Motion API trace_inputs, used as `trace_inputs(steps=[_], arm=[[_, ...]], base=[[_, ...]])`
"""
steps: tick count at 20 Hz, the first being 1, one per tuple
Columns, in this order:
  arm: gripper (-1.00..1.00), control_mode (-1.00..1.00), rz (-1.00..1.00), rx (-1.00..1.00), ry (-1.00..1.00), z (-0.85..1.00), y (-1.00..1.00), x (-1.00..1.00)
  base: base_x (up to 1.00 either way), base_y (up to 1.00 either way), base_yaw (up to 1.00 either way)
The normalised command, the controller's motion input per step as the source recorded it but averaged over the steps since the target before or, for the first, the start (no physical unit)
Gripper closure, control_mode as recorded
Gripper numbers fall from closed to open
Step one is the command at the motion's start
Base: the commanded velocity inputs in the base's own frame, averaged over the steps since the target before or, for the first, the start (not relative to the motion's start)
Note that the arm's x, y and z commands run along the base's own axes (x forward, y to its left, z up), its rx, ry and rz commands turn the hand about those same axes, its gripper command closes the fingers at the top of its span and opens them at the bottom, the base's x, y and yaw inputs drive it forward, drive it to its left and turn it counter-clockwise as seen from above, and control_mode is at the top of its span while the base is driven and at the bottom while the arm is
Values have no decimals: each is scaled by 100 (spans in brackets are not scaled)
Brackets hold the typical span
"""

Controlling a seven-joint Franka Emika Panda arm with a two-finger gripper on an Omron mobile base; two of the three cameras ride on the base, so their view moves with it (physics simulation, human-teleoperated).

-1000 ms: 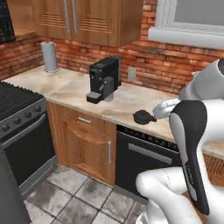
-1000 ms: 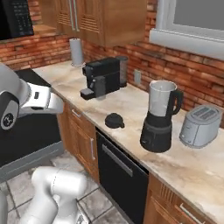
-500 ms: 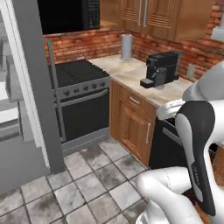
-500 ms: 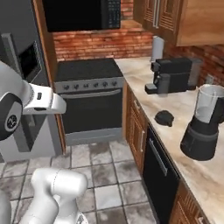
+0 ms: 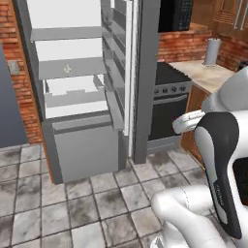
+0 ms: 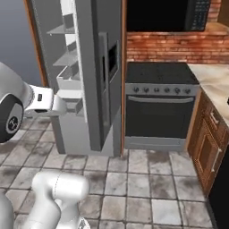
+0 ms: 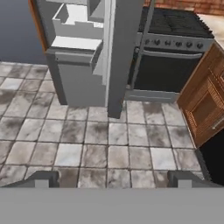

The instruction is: Grab the garlics from the fridge, place them in the blender, close the lid, and turn on the blender to create a marinade.

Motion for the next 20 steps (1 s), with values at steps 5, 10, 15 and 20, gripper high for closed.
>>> trace_inputs(steps=[5, 10, 15, 20], arm=[[-100, 100, 0, 0, 0, 0, 0, 0], [-100, 100, 0, 0, 0, 0, 0, 0], [-100, 100, 0, 0, 0, 0, 0, 0], [-100, 100, 0, 0, 0, 0, 0, 0]], base=[[95, 100, 14], [100, 100, 2], [100, 70, -5], [94, 0, -4]])
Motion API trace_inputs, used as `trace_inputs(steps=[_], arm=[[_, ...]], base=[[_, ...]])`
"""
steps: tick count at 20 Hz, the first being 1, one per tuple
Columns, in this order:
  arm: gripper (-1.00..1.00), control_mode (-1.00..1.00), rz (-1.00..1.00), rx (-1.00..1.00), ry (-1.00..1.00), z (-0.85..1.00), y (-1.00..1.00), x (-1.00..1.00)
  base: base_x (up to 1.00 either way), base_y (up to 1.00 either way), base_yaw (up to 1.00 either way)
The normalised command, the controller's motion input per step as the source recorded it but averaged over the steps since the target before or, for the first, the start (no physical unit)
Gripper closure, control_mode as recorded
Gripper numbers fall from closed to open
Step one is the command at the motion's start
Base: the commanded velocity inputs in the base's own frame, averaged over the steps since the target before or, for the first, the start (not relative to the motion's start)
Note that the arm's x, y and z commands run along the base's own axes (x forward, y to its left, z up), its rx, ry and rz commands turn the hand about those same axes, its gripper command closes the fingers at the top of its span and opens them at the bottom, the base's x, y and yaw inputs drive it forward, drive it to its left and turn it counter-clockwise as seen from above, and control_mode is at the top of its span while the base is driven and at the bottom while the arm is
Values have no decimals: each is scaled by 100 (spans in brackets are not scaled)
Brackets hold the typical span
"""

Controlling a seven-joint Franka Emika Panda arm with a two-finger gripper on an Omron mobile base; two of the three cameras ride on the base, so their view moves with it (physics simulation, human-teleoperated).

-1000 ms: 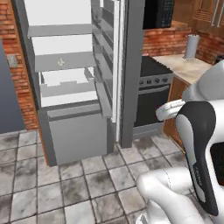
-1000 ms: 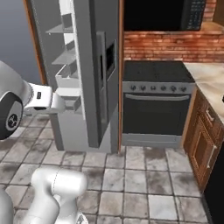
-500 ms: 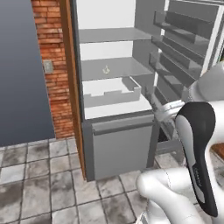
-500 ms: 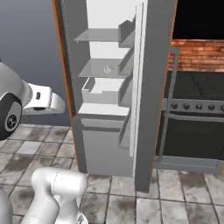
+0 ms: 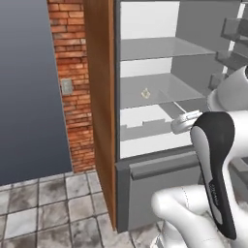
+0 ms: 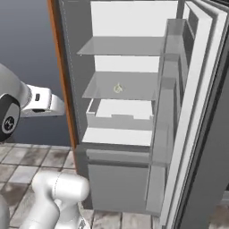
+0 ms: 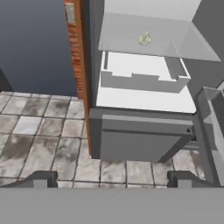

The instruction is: Grab the garlics from the fridge, place them in the blender, close the lid, and turn on the blender to create a marinade.

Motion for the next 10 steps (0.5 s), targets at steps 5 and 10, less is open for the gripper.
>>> trace_inputs(steps=[5, 10], arm=[[-100, 100, 0, 0, 0, 0, 0, 0], [-100, 100, 0, 0, 0, 0, 0, 0]], base=[[77, -8, -4], [47, -45, -9]])
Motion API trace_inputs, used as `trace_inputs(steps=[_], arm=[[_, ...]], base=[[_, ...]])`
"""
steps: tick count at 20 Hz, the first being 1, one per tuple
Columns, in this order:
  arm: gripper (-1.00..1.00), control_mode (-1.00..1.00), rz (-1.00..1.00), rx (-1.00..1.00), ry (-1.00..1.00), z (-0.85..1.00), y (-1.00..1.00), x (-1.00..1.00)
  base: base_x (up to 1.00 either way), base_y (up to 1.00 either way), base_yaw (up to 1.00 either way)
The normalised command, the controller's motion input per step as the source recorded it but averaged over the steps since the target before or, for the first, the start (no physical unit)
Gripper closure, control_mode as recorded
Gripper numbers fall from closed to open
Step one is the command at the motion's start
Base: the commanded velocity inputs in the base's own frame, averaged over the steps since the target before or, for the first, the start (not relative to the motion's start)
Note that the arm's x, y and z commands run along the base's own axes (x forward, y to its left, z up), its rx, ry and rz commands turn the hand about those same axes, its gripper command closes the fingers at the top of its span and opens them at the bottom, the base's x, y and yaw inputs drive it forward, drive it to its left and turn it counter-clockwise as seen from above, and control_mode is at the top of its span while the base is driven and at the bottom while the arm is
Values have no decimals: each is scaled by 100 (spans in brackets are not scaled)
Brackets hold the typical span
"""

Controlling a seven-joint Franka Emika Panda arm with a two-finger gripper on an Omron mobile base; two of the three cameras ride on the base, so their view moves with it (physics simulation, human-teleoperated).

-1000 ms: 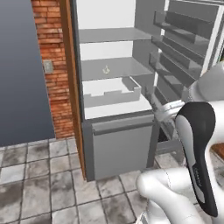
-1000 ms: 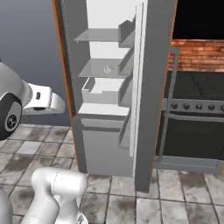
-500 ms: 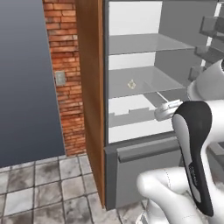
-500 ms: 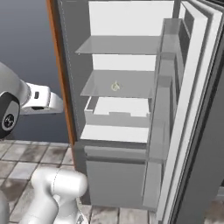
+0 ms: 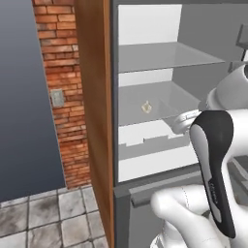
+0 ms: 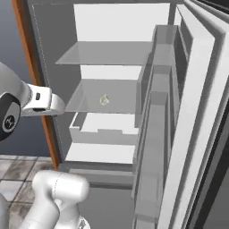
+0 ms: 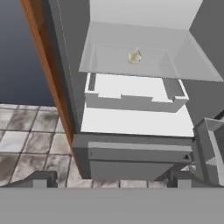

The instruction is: Grab the garlics from the fridge, place them in the blender, close the lid, and turn on the blender to create a marinade.

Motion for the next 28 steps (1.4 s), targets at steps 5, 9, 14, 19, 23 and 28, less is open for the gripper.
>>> trace_inputs(steps=[5, 9, 14, 19, 23, 28], arm=[[-100, 100, 0, 0, 0, 0, 0, 0], [-100, 100, 0, 0, 0, 0, 0, 0], [-100, -100, 0, 0, 2, -45, -4, 55], [-100, -100, 0, 0, 7, -82, -11, 94], [-100, -100, 0, 0, 4, -46, -14, 100], [-100, -100, 0, 0, 1, -14, -3, 100]], base=[[62, -19, -6], [67, 0, 0], [13, 0, 0], [0, 0, 0], [0, 0, 0], [0, 0, 0]])
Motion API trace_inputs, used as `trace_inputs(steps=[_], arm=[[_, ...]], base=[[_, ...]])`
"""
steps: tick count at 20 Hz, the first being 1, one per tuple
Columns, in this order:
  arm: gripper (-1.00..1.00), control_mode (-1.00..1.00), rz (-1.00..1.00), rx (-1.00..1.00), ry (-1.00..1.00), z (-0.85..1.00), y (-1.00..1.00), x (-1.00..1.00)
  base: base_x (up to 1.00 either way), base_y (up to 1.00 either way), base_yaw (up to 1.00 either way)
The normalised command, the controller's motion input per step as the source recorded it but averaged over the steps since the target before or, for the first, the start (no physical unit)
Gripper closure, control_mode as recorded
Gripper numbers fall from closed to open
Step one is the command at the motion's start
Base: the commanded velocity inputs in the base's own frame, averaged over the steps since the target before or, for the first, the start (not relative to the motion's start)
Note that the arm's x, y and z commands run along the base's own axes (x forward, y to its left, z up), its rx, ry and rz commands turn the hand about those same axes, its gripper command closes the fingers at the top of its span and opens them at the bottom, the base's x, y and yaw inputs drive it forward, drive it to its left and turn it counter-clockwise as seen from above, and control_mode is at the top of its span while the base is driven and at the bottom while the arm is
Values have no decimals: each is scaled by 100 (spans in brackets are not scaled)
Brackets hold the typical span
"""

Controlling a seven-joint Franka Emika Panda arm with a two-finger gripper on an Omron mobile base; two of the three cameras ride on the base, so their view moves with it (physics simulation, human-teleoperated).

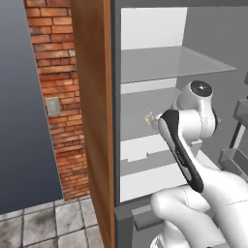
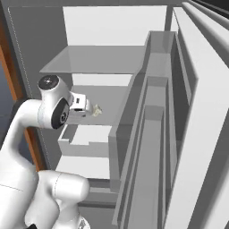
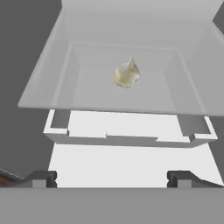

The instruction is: Grab the garlics from the fridge, place them in the blender, close the lid, and turn on the blender to create a marinade.

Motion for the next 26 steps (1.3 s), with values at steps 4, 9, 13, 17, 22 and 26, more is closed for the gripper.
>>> trace_inputs(steps=[4, 9, 13, 17, 22, 26], arm=[[-100, -100, 0, -1, 14, -18, 1, 79], [-100, -100, -1, -1, 16, -24, 1, 30], [-100, -100, -2, -1, 5, -48, 1, 60], [-100, -100, -3, 0, 2, -34, 0, 57], [-100, -100, -5, -1, 2, -21, 0, 61], [-100, -100, -6, -4, 0, -36, 0, 57]], base=[[0, 0, 0], [0, 0, 0], [0, 0, 0], [0, 0, 0], [0, 0, 0], [0, 0, 0]])
